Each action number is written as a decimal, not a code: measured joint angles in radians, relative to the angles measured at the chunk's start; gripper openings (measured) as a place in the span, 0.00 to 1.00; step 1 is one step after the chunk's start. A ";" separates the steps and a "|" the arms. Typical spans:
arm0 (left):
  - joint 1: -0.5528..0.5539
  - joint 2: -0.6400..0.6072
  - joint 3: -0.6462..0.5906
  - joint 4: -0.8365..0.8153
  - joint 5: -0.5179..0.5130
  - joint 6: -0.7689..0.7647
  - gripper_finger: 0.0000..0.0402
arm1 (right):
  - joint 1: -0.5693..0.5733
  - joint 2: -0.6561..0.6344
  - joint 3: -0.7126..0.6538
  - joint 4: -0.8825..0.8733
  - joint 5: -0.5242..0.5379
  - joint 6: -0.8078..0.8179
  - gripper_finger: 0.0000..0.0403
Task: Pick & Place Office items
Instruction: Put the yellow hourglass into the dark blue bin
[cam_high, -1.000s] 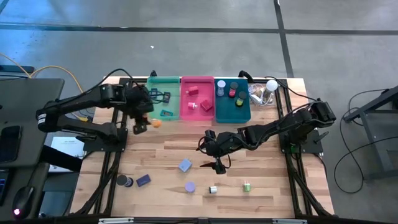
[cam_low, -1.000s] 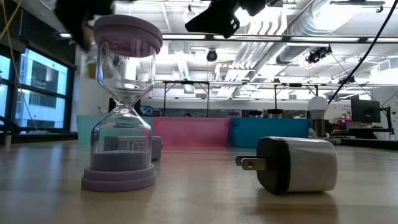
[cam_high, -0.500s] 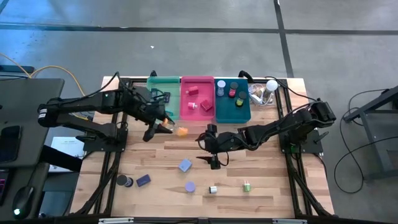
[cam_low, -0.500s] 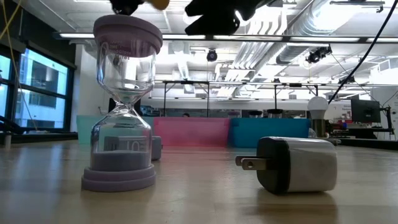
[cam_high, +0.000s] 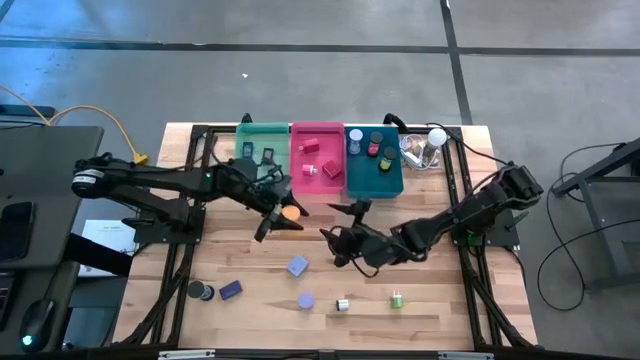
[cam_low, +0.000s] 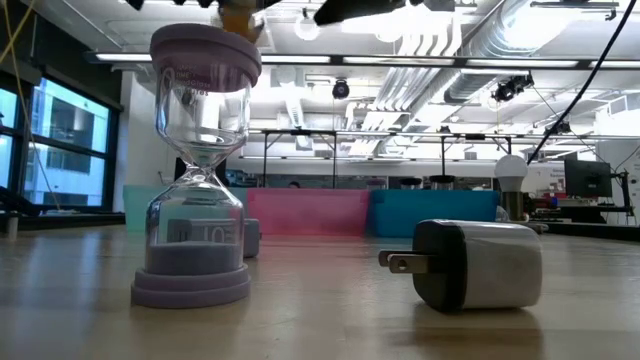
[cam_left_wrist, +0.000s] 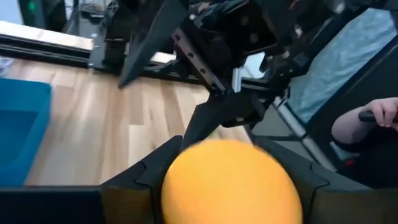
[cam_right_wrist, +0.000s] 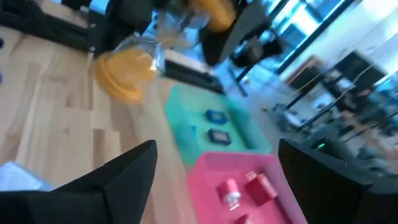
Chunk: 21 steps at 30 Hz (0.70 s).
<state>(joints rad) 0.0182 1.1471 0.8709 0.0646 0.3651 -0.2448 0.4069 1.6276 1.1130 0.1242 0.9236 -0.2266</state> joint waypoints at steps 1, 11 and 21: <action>-0.005 0.012 -0.010 0.032 0.000 -0.010 0.46 | 0.011 0.000 0.000 0.020 0.020 -0.024 0.81; -0.013 0.064 -0.020 0.121 -0.019 -0.014 0.45 | 0.047 0.000 0.000 0.039 0.030 -0.057 0.81; -0.014 0.029 -0.020 0.249 -0.048 0.082 0.45 | 0.031 0.000 0.000 0.071 -0.057 0.153 0.81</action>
<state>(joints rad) 0.0040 1.1762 0.8509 0.3136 0.3168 -0.1624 0.4383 1.6272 1.1126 0.1956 0.8666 -0.0733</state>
